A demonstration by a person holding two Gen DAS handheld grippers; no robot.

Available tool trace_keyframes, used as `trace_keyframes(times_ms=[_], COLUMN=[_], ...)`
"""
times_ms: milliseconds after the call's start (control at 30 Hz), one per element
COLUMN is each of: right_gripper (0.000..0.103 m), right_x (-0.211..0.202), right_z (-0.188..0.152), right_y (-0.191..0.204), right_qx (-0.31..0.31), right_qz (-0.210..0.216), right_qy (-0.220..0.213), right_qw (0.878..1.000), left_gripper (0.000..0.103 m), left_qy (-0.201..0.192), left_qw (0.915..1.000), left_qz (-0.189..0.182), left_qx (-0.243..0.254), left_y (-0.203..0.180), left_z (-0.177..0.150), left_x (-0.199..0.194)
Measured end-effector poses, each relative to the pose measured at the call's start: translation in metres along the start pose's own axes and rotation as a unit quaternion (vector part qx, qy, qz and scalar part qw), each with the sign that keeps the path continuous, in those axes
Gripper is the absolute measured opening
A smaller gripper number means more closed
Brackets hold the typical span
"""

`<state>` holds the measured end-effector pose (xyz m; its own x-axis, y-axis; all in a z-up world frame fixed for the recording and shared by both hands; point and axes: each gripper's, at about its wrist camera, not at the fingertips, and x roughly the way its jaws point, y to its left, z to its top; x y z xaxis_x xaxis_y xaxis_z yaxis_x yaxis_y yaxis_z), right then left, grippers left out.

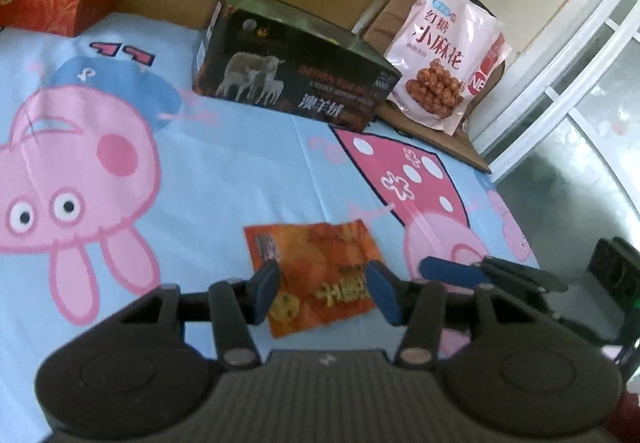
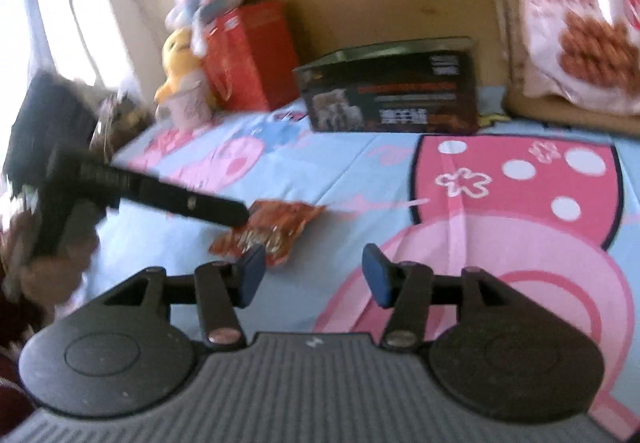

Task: Organize snacks
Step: 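Grasp the orange snack packet with the left gripper, then carry the orange packet into the black box and release it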

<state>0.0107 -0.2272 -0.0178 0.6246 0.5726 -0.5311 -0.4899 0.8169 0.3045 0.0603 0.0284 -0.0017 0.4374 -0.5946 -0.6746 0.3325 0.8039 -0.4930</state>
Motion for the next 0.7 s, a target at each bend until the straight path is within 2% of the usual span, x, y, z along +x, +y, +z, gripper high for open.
trace_keyframes(times_ms=[167, 200, 333, 433, 600, 700], right_gripper=[0.054, 0.045, 0.035, 0.029, 0.022, 0.019], right_x=[0.032, 0.038, 0.043, 0.034, 0.019, 0.016], right_z=[0.006, 0.009, 0.009, 0.007, 0.016, 0.041], right_y=[0.01, 0.013, 0.017, 0.004, -0.009, -0.017], right_qx=[-0.018, -0.016, -0.005, 0.045, 0.119, 0.123], right_qz=[0.018, 0.029, 0.03, 0.051, 0.077, 0.071], right_qy=[-0.002, 0.004, -0.002, -0.011, -0.052, -0.094], right_qw=[1.0, 0.999, 1.0, 0.998, 0.989, 0.985], left_gripper=[0.047, 0.047, 0.048, 0.047, 0.047, 0.047], left_qy=[-0.006, -0.01, -0.023, -0.02, -0.044, -0.064], left_qw=[0.9999, 0.9999, 0.9992, 0.9996, 0.9975, 0.9961], left_qz=[0.012, 0.013, 0.026, 0.013, 0.001, -0.004], left_qx=[-0.001, 0.002, 0.02, 0.012, 0.056, 0.062], left_y=[-0.008, -0.01, -0.015, -0.015, -0.038, -0.044], left_z=[-0.005, -0.007, -0.005, 0.001, 0.021, 0.051], left_x=[0.005, 0.006, 0.009, 0.011, 0.005, 0.0])
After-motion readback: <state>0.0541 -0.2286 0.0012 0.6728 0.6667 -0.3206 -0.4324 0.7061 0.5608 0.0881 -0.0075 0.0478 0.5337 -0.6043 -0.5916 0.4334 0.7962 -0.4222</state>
